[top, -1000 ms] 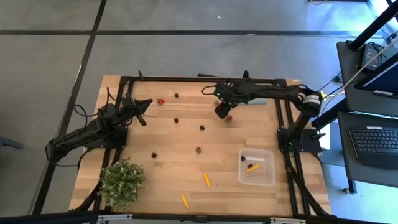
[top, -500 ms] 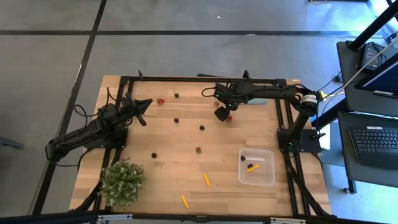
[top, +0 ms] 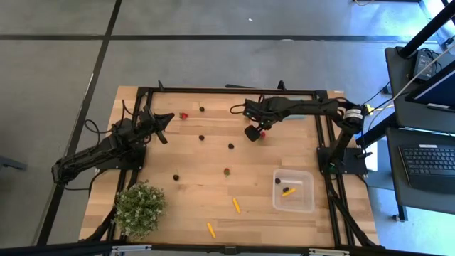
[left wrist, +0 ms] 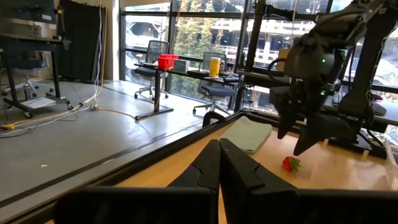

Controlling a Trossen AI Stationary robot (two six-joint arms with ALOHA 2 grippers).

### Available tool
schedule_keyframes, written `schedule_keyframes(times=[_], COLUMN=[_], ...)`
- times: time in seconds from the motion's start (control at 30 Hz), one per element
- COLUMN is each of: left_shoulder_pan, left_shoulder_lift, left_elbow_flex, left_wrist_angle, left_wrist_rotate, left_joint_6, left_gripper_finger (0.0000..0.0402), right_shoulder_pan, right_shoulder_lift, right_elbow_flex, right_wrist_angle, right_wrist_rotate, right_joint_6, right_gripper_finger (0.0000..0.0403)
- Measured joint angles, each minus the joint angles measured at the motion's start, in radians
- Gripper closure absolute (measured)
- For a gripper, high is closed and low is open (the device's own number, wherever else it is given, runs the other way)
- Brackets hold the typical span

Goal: Pick and placing Produce into tupperware
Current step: Put the strawberry into the container

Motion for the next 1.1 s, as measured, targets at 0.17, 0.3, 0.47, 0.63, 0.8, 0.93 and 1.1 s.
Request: schedule_keyframes(times=[0.17, 0.3, 0.47, 0.63, 0.8, 0.93, 1.1], left_shoulder_pan=[0.000, 0.000, 0.000, 0.000, 0.000, 0.000, 0.000], left_shoulder_lift=[0.000, 0.000, 0.000, 0.000, 0.000, 0.000, 0.000], left_elbow_flex=[0.000, 0.000, 0.000, 0.000, 0.000, 0.000, 0.000], left_wrist_angle=[0.000, 0.000, 0.000, 0.000, 0.000, 0.000, 0.000], left_wrist_rotate=[0.000, 0.000, 0.000, 0.000, 0.000, 0.000, 0.000], left_joint_6=[0.000, 0.000, -0.001, 0.000, 0.000, 0.000, 0.000], left_gripper_finger=[0.0401, 0.0401, 0.0401, 0.0401, 0.0401, 0.0401, 0.0401], right_shoulder_pan=[0.003, 0.003, 0.004, 0.006, 0.009, 0.009, 0.009], right_shoulder_lift=[0.000, 0.000, 0.000, 0.000, 0.000, 0.000, 0.003], right_elbow_flex=[-0.048, -0.095, -0.146, -0.190, -0.212, -0.212, -0.212], right_wrist_angle=[0.002, 0.054, 0.139, 0.182, 0.232, 0.247, 0.247], right_wrist_rotate=[-0.006, -0.016, -0.060, -0.062, -0.062, -0.062, -0.062], right_joint_6=[0.053, 0.093, 0.168, 0.197, 0.222, 0.223, 0.222], right_gripper_finger=[0.0051, 0.0051, 0.0051, 0.0051, 0.0051, 0.0059, 0.0091])
